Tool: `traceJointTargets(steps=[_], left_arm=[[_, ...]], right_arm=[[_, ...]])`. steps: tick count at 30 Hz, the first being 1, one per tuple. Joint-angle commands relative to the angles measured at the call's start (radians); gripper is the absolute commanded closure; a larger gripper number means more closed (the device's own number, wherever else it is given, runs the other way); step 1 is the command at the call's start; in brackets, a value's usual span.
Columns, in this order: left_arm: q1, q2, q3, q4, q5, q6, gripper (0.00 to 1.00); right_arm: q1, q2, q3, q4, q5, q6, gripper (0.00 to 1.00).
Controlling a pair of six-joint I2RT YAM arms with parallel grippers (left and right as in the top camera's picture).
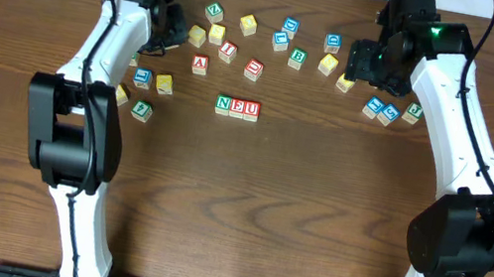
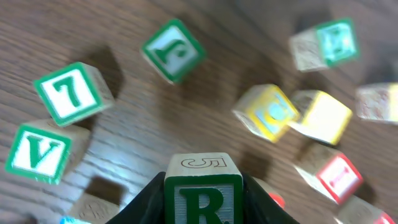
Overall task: Spell out NEURIPS
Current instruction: 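Lower the left gripper, grasp the green R block and lift, then carry the green R block and set it right of the U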
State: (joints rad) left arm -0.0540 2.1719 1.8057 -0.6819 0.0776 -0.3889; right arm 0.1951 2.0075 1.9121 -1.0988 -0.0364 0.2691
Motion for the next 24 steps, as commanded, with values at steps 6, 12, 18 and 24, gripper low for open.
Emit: traceJointTargets(steps=[6, 12, 18, 24], left_arm=[[-0.132, -0.192, -0.006, -0.102, 0.016, 0.079, 0.68], [-0.246, -0.185, -0.007, -0.179, 0.017, 0.078, 0.68], [-0.373, -0.158, -0.007, -0.193, 0.017, 0.042, 0.68], [-0.466, -0.108, -0.011, -0.193, 0.016, -0.030, 0.68]], right_arm=[[0.001, -0.002, 0.015, 0.026, 0.013, -0.016, 0.29], [-0.034, -0.002, 0.016, 0.042, 0.030, 0.007, 0.29], [-0.089, -0.002, 0.016, 0.039, 0.030, 0.007, 0.29], [-0.118, -0.002, 0.016, 0.025, 0.030, 0.007, 0.29]])
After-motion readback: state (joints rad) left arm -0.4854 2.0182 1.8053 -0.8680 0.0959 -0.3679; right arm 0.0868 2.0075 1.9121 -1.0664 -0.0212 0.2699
